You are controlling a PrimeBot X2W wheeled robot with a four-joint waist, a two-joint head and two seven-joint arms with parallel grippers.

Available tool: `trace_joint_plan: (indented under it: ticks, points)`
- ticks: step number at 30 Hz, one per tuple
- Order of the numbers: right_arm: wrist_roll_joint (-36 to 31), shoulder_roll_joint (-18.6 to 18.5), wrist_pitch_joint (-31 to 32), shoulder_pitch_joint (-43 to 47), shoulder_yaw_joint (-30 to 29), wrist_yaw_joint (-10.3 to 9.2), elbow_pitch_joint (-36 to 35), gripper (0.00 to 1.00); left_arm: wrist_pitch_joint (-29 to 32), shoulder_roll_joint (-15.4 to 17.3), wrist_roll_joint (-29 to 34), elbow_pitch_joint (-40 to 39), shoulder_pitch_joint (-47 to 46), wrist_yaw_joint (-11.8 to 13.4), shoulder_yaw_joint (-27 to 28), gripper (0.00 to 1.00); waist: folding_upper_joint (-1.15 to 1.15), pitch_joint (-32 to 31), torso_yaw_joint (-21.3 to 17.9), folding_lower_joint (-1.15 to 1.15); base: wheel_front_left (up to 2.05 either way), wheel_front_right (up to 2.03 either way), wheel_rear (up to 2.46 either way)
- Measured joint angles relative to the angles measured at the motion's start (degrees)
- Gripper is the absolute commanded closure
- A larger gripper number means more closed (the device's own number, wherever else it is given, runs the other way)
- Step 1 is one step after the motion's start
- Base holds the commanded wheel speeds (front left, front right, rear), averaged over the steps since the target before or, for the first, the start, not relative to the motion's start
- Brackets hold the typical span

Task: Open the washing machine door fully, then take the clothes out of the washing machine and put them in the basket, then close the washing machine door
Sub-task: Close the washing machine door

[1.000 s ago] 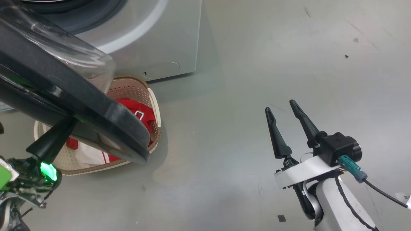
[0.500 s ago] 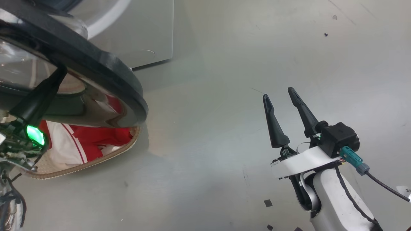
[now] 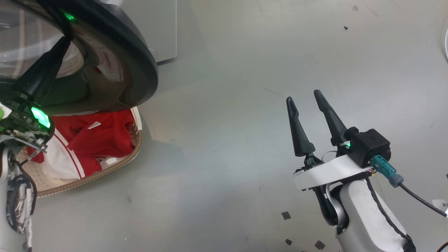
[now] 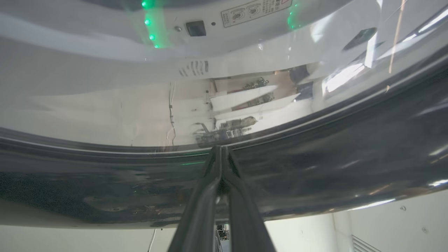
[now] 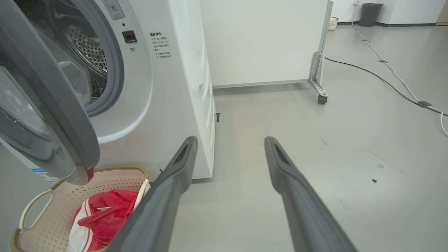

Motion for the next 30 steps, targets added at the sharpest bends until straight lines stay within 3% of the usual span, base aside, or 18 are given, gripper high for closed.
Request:
trace_joint_plan:
  ticks: [20,30]
  points:
    - [0.68,0.05,0.0,-0.73,0.71,-0.83,0.47,0.0,-5.86,-1.82,3.43,10.38,-11.36,-0.31,0.8,1.0,0.0,-0.1,-2.38,0.0,0.0,0.0,0.0]
    - [0.31,0.05,0.0,-0.69,-0.37,-1.33,1.34,0.0,-6.28,-3.41,3.83,14.63,-12.19,-1.66,0.25,1.0,0.0,-1.42,-1.6,0.0,0.0,0.0,0.0]
